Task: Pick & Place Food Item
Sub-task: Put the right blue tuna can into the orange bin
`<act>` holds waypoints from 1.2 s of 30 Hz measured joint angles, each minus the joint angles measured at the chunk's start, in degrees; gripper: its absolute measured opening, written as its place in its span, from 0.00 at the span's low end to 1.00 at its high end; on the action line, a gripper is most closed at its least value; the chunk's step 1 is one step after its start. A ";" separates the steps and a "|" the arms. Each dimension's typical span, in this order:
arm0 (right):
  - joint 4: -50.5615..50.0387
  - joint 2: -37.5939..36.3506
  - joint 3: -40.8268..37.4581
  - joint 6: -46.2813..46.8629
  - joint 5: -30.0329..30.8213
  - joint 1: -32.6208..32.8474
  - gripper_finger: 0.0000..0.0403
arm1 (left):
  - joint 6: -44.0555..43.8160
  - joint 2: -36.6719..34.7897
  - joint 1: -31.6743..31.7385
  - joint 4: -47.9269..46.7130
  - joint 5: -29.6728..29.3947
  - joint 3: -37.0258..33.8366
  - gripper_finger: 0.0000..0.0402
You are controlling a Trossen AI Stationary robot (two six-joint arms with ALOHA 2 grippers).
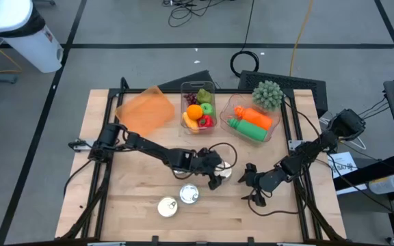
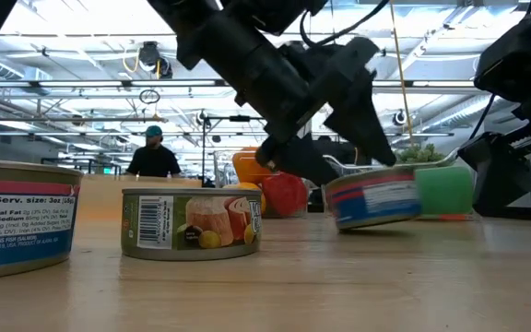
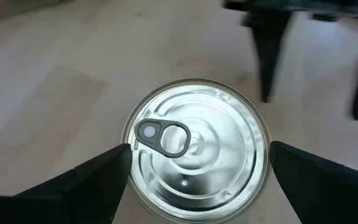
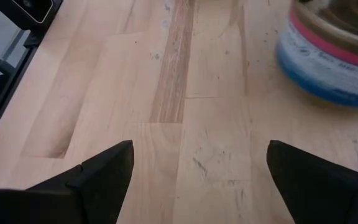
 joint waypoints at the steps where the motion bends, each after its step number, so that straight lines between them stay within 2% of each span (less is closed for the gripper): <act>1: -0.03 0.00 0.00 0.00 -0.01 0.00 0.86 | -0.05 0.00 0.05 -1.04 -0.94 0.40 0.98; 6: -0.05 0.00 0.00 0.00 -0.02 0.00 0.86 | -1.17 -0.37 0.45 -3.82 -0.90 0.87 0.98; 13: -0.08 0.00 0.00 0.00 -0.03 0.00 0.86 | -8.28 -0.74 2.06 -10.62 0.97 1.14 0.98; 16: -0.08 0.00 0.00 0.00 -0.04 0.00 0.86 | -8.55 -0.70 2.29 -11.03 3.07 1.09 0.98; 27: -0.40 -0.02 0.00 0.22 -0.07 0.00 0.86 | -7.24 -2.93 0.80 -7.55 4.09 0.67 0.98; 36: -1.39 -0.02 0.02 0.24 -0.07 0.00 0.86 | -5.51 -7.46 -0.39 -9.93 -3.33 0.66 0.98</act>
